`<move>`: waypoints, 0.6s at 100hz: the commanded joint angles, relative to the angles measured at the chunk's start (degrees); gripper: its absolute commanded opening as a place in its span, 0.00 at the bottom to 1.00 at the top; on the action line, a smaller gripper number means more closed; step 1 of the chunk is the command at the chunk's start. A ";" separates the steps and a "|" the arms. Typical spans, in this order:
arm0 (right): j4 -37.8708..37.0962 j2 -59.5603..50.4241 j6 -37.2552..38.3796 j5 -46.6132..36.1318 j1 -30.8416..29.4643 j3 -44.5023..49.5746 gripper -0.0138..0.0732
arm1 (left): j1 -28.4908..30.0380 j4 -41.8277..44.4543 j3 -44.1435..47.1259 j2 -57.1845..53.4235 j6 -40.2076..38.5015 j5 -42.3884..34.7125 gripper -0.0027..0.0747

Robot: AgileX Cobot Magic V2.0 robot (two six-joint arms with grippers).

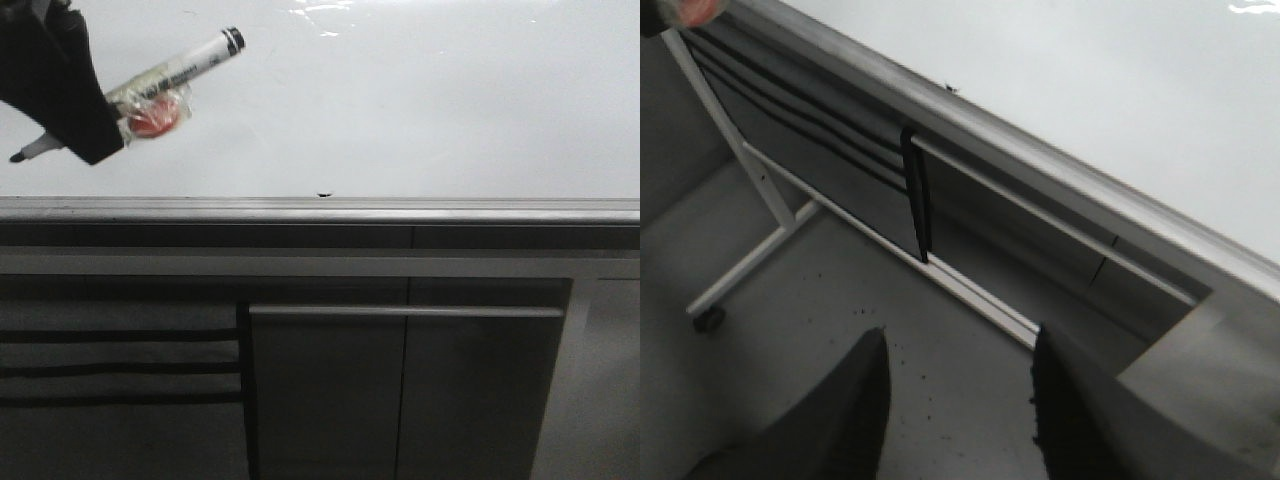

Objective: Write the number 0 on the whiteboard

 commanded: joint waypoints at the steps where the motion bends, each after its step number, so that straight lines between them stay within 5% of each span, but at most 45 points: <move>1: 0.37 1.85 -2.66 1.02 0.20 -3.51 0.50 | -4.65 -0.67 -1.70 -1.90 0.51 3.25 0.01; 27: 5.84 12.95 -17.95 16.34 0.20 -11.66 0.50 | -18.05 -0.43 -4.12 -1.45 1.79 4.30 0.01; 60: 20.30 18.82 -43.17 17.70 5.10 -18.57 0.50 | -20.12 -0.18 -8.81 -1.20 3.24 6.50 0.01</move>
